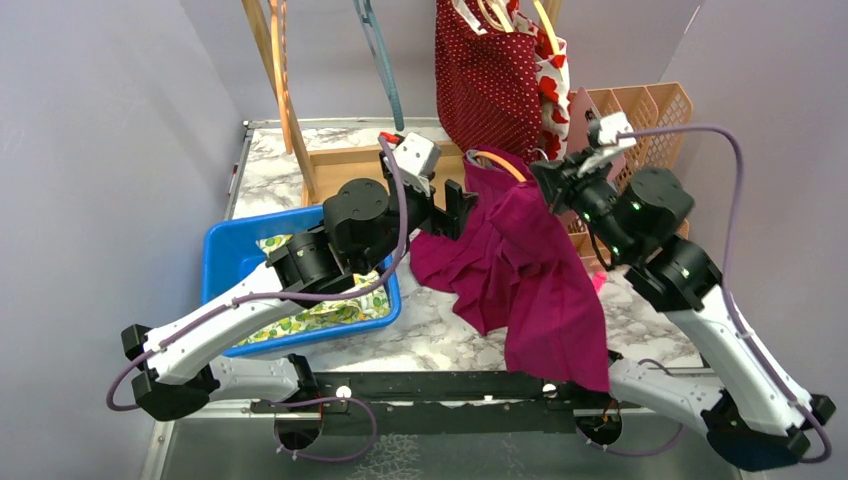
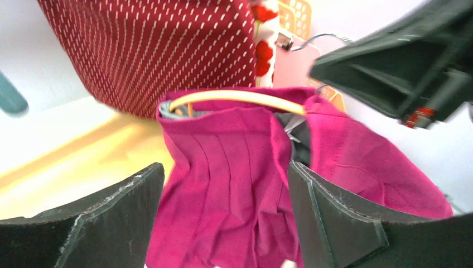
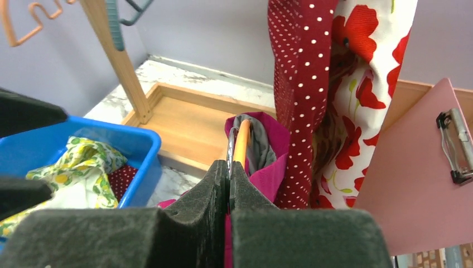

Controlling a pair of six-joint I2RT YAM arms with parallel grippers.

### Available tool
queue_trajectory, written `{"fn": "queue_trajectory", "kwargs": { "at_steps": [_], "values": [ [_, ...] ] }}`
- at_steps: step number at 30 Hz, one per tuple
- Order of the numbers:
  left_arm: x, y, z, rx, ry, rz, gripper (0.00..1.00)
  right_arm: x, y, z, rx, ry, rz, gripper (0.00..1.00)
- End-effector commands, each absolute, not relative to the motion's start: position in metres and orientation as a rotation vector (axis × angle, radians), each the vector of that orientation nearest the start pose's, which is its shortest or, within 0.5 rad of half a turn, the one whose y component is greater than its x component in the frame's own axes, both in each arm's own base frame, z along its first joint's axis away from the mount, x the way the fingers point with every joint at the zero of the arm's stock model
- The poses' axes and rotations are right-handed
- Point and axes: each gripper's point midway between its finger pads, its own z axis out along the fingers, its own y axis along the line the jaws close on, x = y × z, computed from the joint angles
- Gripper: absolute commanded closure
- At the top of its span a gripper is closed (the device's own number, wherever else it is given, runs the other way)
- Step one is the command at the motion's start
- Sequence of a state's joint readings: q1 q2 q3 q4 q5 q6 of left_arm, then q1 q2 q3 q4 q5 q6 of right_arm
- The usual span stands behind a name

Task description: Remove the skirt from the hanger

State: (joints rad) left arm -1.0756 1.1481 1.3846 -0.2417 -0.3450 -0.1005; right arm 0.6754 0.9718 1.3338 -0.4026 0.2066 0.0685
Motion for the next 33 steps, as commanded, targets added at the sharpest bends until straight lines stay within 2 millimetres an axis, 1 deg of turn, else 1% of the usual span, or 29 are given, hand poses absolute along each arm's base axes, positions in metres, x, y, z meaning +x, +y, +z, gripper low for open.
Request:
{"fn": "queue_trajectory", "kwargs": {
  "at_steps": [1,4,5,7,9,11,13,15,18,20,22,27,28,31,33],
  "values": [
    [0.231,-0.292,0.402,0.190,1.752,-0.732,0.17,0.238,0.183,0.476,-0.470,1.308,0.515,0.99],
    [0.239,-0.295,0.409,0.131,1.759,-0.754,0.17,0.218,0.198,0.477,-0.612,1.245,0.584,0.99],
    [0.242,-0.297,0.410,0.131,1.767,-0.756,0.17,0.214,0.200,0.478,-0.631,1.231,0.597,0.99],
    [0.249,-0.297,0.407,0.116,1.810,-0.731,0.17,0.212,0.199,0.482,-0.630,1.215,0.600,0.99],
    [0.257,-0.290,0.394,0.045,1.888,-0.681,0.20,0.209,0.199,0.487,-0.636,1.190,0.600,0.99],
    [0.264,-0.280,0.381,-0.026,1.947,-0.647,0.28,0.208,0.200,0.489,-0.652,1.182,0.595,0.99],
    [0.265,-0.272,0.368,-0.068,1.977,-0.637,0.36,0.209,0.198,0.490,-0.657,1.187,0.582,0.99],
    [0.267,-0.265,0.358,-0.121,1.999,-0.647,0.38,0.207,0.197,0.493,-0.661,1.177,0.577,0.99],
    [0.276,-0.258,0.345,-0.181,2.035,-0.673,0.44,0.202,0.198,0.496,-0.676,1.171,0.590,0.99],
    [0.283,-0.259,0.345,-0.195,2.034,-0.704,0.44,0.200,0.200,0.494,-0.694,1.177,0.601,0.99],
    [0.290,-0.262,0.344,-0.195,2.033,-0.719,0.42,0.198,0.202,0.491,-0.710,1.181,0.611,0.99],
    [0.299,-0.260,0.330,-0.247,2.044,-0.705,0.45,0.194,0.204,0.492,-0.733,1.179,0.629,0.99],
    [0.300,-0.261,0.328,-0.236,2.043,-0.708,0.46,0.193,0.205,0.491,-0.740,1.179,0.631,0.99],
    [0.302,-0.266,0.323,-0.191,2.054,-0.707,0.55,0.194,0.204,0.493,-0.734,1.180,0.625,0.99],
    [0.302,-0.264,0.316,-0.198,2.065,-0.693,0.58,0.194,0.203,0.495,-0.730,1.171,0.624,0.99]
  ]
}}
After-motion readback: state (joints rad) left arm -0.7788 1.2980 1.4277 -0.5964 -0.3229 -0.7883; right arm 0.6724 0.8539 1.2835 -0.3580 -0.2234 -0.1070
